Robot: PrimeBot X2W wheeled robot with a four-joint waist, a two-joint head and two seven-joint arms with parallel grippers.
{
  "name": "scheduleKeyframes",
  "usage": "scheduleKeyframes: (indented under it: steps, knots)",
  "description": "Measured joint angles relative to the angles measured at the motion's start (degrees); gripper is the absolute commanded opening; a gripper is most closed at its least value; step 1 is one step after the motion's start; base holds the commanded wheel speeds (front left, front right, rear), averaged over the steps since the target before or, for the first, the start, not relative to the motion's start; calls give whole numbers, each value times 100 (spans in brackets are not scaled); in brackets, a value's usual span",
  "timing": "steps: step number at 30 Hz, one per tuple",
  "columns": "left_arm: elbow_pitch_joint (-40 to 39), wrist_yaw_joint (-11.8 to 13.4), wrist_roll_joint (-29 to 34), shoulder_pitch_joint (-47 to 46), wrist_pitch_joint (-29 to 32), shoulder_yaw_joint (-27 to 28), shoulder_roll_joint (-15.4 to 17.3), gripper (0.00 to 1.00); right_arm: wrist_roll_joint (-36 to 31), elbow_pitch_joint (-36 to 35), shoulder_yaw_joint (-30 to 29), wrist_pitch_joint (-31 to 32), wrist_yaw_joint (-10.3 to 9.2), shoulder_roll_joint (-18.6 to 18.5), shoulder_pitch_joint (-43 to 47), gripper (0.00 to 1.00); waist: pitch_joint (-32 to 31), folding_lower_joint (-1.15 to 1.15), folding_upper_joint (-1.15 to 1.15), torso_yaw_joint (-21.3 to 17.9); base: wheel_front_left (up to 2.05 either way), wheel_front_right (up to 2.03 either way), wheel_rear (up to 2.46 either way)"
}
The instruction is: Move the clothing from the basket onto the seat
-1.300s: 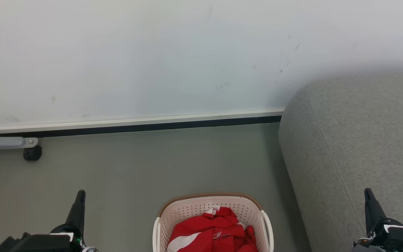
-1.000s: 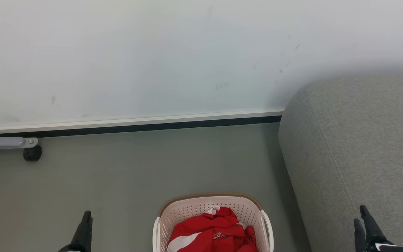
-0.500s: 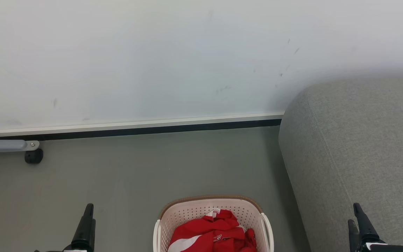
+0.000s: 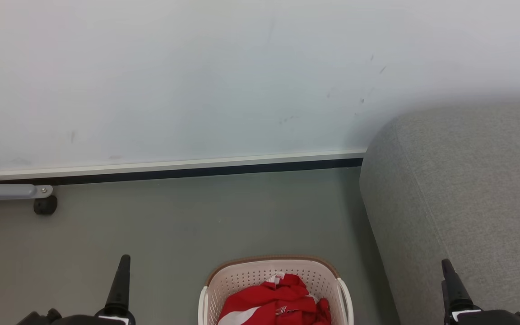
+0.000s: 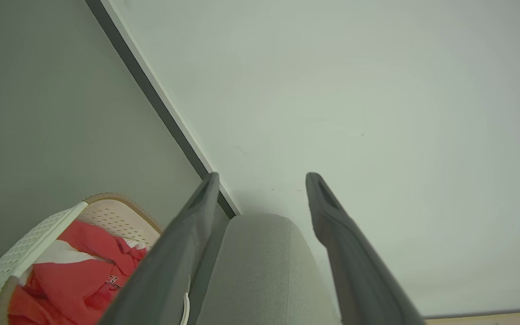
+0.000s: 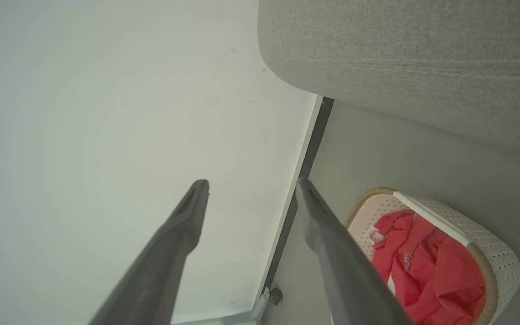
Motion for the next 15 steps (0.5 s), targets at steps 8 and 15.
scheduleKeyframes:
  steps: [8, 15]
  knots:
    - [-152, 138, 716, 21, -141, -142, 43, 100, -700, -87, 261, -132, -102, -41, 12, 100, -45, 0, 0, 6, 0, 0, 0]
    - [-253, 265, 1439, 128, -283, -298, 177, 100, -1265, -168, 449, -280, -197, -97, 53, 100, -82, 0, 0, 8, 0, 0, 0]
